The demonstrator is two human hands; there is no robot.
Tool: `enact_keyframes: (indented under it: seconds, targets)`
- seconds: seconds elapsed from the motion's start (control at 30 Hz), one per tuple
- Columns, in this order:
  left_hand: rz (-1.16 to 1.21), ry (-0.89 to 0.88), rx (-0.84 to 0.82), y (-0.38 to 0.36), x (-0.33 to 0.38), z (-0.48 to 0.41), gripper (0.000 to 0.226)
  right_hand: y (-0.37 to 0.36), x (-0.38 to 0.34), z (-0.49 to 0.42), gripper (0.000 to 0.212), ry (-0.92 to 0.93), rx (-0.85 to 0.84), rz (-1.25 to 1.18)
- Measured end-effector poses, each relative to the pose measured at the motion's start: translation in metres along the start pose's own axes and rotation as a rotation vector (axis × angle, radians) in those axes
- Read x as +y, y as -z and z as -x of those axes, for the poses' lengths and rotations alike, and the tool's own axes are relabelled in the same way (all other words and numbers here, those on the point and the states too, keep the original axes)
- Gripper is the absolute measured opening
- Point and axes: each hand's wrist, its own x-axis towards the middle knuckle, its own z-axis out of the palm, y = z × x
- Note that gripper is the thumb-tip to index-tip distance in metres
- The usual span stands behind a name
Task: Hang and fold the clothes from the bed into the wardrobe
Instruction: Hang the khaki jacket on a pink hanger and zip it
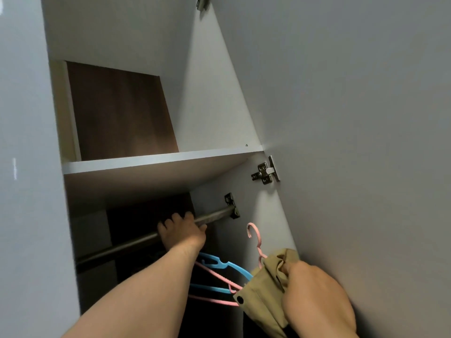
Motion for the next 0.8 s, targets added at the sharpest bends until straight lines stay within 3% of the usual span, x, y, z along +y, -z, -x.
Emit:
enact_keyframes:
  seconds: [0.17,0.3,0.53,0.8]
  targets:
    - [-0.021,-0.036,0.022,-0.003,-0.004,-0.006,0.031,-0.005,0.000,-0.003,0.025,0.031,0.023,-0.014]
    - [-0.038,-0.056,-0.065,0.001,-0.007,-0.011,0.036,-0.004,-0.002,0.002,0.014,0.016,0.053,-0.006]
    - [-0.005,-0.137,-0.225,0.016,-0.016,-0.023,0.041,-0.002,-0.004,0.009,0.025,0.000,0.124,0.014]
    - [0.060,-0.191,-0.274,0.026,-0.024,-0.018,0.038,0.033,-0.009,0.042,0.027,0.040,0.109,-0.024]
